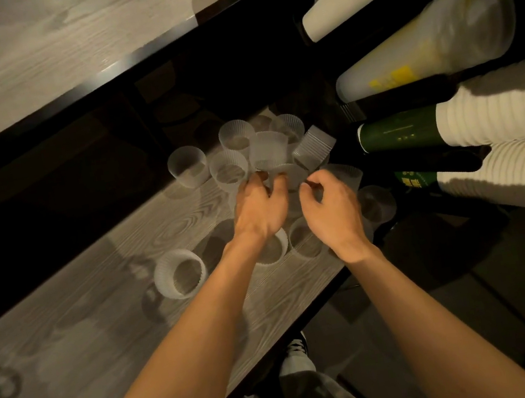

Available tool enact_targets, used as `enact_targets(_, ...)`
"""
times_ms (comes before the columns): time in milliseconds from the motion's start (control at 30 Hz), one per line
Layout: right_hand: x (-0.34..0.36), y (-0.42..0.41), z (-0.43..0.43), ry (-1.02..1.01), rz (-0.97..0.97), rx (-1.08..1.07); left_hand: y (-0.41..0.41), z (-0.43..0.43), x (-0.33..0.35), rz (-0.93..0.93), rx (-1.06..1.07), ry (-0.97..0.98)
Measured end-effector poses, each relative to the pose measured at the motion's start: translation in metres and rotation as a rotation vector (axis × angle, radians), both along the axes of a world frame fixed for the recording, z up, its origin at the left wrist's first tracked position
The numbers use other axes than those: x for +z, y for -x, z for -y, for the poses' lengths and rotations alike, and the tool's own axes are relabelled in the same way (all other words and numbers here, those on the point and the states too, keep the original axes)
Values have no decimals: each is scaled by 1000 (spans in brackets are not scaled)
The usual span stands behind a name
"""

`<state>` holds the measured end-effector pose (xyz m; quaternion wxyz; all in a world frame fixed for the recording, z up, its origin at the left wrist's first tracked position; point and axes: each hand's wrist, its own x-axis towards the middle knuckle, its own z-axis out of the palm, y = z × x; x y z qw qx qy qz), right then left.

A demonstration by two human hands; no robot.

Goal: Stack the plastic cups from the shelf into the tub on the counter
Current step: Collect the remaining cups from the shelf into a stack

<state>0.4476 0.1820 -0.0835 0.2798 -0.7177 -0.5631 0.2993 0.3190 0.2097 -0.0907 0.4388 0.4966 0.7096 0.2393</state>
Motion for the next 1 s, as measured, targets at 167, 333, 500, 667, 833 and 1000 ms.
enact_targets(167,2,-5,0,100,-131,-39,3,1,6,51,66,-40)
enact_targets(333,3,-8,-1,160,-150,-51,5,-2,4,61,28,-62)
enact_targets(500,4,-9,-3,194,-239,-132,6,-2,-3,149,76,-81)
enact_targets(667,2,-17,-2,199,-306,-113,14,-4,-5,293,55,-57)
enact_targets(833,1,-22,0,204,-297,-13,21,-7,-6,385,-34,-5)
enact_targets(1000,1,-22,2,177,-170,41,16,-8,-16,194,-146,-97)
